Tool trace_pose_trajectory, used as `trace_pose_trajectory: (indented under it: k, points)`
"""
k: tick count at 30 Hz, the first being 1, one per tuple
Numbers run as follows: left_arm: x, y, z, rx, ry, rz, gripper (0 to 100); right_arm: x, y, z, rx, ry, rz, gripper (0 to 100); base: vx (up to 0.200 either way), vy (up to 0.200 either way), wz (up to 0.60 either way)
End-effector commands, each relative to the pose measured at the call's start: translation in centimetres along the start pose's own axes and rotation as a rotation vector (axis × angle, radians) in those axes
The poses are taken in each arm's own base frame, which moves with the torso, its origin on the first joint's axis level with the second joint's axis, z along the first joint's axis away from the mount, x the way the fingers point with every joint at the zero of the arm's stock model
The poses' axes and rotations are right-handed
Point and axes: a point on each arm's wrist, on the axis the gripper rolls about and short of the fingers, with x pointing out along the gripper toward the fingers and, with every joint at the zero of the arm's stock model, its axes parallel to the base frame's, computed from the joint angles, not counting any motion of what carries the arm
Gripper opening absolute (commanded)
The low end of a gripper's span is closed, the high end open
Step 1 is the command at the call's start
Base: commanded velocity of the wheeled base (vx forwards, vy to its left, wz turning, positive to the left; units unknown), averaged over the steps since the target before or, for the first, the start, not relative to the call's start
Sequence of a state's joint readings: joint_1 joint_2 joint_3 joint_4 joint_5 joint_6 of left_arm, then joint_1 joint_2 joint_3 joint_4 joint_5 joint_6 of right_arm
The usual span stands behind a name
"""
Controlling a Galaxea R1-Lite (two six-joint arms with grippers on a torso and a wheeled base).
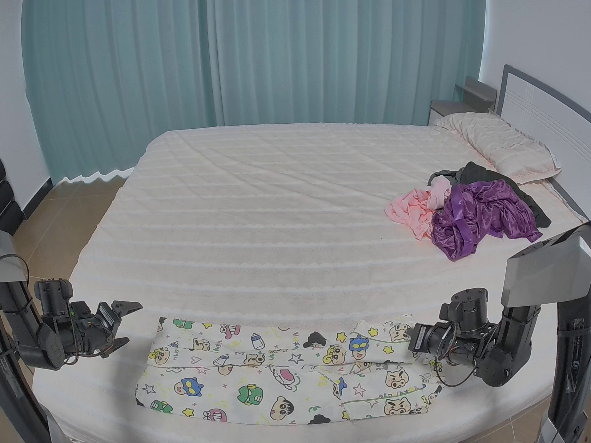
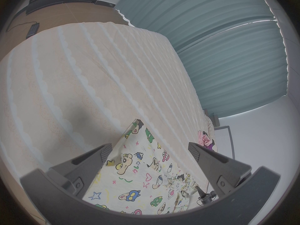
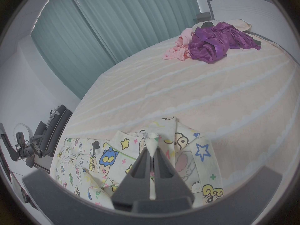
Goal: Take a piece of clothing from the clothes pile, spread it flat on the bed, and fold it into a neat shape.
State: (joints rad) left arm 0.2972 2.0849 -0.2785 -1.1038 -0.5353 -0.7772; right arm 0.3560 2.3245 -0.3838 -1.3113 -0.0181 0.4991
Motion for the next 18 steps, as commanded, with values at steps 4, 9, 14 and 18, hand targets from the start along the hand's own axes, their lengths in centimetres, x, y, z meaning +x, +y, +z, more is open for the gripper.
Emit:
trace_pose_trajectory:
  k: [4,9,14,18]
  points:
    - [0.1,0.1,0.0,-0.001,0.002,0.002,100,-1.3,0.4,-0.2,-0.070,-0.075,0.053,0,0.000,0.000,0.00]
    - [0.1,0.0,-0.1,0.001,0.006,0.001,100,-2.0,0.6,-1.1,-0.163,-0.072,0.081,0,0.000,0.000,0.00]
    - [0.1,0.0,-0.1,0.001,0.006,0.001,100,-1.7,1.3,-0.3,-0.179,-0.115,0.109,0,0.000,0.000,0.00]
    - [0.2,0.0,-0.1,0.002,0.005,0.001,100,-1.5,2.1,1.5,-0.187,-0.198,0.138,0,0.000,0.000,0.00]
